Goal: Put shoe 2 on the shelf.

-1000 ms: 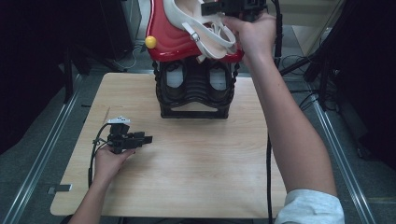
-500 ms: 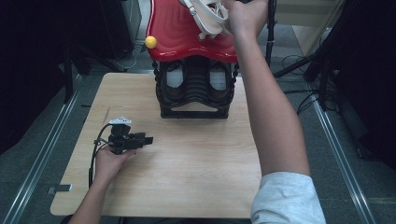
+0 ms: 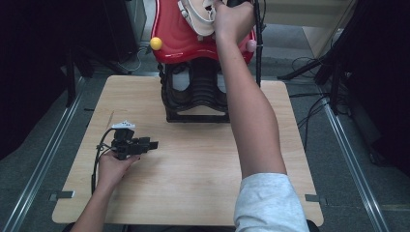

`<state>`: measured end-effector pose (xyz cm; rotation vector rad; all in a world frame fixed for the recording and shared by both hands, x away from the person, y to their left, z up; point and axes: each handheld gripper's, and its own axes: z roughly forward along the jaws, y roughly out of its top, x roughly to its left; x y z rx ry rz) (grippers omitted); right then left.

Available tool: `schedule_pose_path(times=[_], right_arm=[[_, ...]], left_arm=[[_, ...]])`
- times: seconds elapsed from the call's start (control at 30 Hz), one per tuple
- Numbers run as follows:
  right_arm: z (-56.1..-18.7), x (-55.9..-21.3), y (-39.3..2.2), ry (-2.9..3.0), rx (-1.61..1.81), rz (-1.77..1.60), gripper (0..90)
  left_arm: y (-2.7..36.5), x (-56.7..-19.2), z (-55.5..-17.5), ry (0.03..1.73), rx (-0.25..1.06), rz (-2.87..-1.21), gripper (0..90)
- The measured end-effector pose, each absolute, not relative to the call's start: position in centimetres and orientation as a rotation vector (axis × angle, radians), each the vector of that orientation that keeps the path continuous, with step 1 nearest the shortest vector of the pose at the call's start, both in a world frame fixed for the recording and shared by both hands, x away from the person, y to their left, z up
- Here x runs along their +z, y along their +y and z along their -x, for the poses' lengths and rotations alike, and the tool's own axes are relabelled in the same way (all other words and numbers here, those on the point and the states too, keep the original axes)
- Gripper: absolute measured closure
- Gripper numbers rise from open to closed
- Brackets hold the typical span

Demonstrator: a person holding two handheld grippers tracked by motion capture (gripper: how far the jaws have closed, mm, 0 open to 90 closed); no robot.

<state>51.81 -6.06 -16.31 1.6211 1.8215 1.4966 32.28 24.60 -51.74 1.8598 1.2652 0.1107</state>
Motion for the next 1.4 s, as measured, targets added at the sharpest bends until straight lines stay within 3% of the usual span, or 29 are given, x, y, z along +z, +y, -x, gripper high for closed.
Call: schedule_pose_path(times=[0.4, 0.97, 1.4], right_arm=[[-51.5, -17.6, -5.1, 1.804, 1.518, -1.624, 83.1], [-50.4, -16.9, -6.6, 1.864, 1.61, -1.437, 57.0], [-49.6, -15.3, -9.1, 1.911, 1.592, -1.392, 51.9]], left_arm=[[24.4, -51.9, -32.4, 1.262, 0.097, -1.882, 47.2], [24.3, -52.0, -32.4, 1.267, 0.102, -1.896, 46.6], [24.0, -52.0, -32.4, 1.266, 0.104, -1.898, 46.1]])
